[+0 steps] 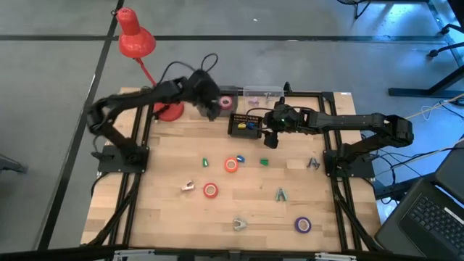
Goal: Pick and place Stapler, Stapler remover, tape
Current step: Put the black staple remover into the transparent bin, then put the right green mini-stapler into the black bin
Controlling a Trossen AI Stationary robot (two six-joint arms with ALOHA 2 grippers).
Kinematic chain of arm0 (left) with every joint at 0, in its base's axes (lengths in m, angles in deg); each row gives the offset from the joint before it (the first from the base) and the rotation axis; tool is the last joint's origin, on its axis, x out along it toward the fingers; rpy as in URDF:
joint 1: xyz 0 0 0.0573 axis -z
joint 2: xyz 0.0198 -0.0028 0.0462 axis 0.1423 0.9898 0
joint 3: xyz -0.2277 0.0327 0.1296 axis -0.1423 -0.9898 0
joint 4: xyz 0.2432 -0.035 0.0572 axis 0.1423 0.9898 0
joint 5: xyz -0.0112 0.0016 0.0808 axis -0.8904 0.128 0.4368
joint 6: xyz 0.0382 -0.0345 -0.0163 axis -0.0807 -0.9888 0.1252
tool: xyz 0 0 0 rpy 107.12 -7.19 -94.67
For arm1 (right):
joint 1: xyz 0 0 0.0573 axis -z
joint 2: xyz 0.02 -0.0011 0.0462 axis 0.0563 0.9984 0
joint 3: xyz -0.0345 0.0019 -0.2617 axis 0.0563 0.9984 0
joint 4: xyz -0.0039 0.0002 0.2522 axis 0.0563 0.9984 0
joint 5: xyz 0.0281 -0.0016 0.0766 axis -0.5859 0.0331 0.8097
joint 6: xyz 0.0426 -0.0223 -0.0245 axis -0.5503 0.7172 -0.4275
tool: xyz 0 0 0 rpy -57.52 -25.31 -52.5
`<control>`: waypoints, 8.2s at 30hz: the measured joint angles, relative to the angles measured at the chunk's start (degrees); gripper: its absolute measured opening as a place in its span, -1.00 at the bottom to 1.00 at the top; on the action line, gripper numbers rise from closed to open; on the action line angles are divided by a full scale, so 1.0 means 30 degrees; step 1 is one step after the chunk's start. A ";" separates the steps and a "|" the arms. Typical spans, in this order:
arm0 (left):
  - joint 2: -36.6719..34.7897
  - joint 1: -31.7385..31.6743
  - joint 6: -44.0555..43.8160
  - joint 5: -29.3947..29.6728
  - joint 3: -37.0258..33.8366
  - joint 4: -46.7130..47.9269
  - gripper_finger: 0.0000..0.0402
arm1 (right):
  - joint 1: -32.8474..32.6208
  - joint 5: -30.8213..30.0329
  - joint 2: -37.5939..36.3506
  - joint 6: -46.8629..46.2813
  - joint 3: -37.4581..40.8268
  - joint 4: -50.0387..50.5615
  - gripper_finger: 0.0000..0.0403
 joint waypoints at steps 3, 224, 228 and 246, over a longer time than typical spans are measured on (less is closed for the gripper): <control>-0.1827 0.1752 -0.0977 0.0165 -0.1898 -0.0241 0.13 | -0.0026 0.0366 0.0000 -0.0166 0.0000 -0.0015 0.32; -0.5207 1.5968 -0.9179 1.1411 -1.3812 -1.1999 0.12 | -0.3414 0.6112 0.5986 -0.0427 -0.3322 0.8104 -0.38; -0.5207 1.5968 -0.9179 1.1407 -1.3812 -1.1999 0.12 | -0.3414 0.5617 0.6011 -0.0350 -0.3330 0.7563 -0.38; -0.5208 1.5968 -0.9169 1.1378 -1.3812 -1.1991 0.12 | -0.3407 0.5913 0.7755 -0.0998 -0.3439 0.6797 -0.38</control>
